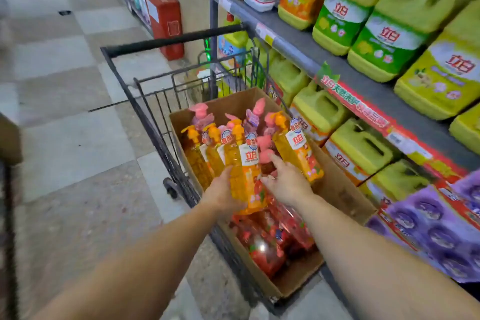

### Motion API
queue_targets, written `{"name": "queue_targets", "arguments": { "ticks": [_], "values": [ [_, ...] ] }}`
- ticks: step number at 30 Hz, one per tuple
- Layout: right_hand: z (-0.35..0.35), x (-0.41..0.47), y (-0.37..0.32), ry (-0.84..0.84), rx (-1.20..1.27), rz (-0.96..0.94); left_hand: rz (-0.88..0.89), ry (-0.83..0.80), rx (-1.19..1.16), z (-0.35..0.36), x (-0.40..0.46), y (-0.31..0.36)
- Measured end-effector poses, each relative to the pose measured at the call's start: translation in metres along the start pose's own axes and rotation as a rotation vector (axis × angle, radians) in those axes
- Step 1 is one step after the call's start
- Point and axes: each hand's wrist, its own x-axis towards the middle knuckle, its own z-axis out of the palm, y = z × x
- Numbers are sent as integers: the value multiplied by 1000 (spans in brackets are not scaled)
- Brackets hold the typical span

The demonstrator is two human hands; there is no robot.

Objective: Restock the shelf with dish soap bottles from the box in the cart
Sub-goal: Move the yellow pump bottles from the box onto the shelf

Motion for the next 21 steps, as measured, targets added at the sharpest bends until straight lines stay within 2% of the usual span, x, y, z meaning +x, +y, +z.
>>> {"name": "queue_targets", "arguments": {
  "ticks": [5, 8, 12, 16, 21],
  "values": [
    [5, 54, 18, -220, 81, -88, -184, 138, -66, 31, 15, 11],
    [10, 73, 20, -304, 142, -116, -286, 163, -61, 38, 22, 14],
    [22, 90, 26, -391, 319, -115, -379, 104, -78, 40, 33, 9],
    [25, 94, 31, -517, 481, -77, -417, 1, -226, 37, 36, 9],
    [18, 87, 25, -457, 544, -64, -385, -10, -462, 33, 33, 8]
  ]
}}
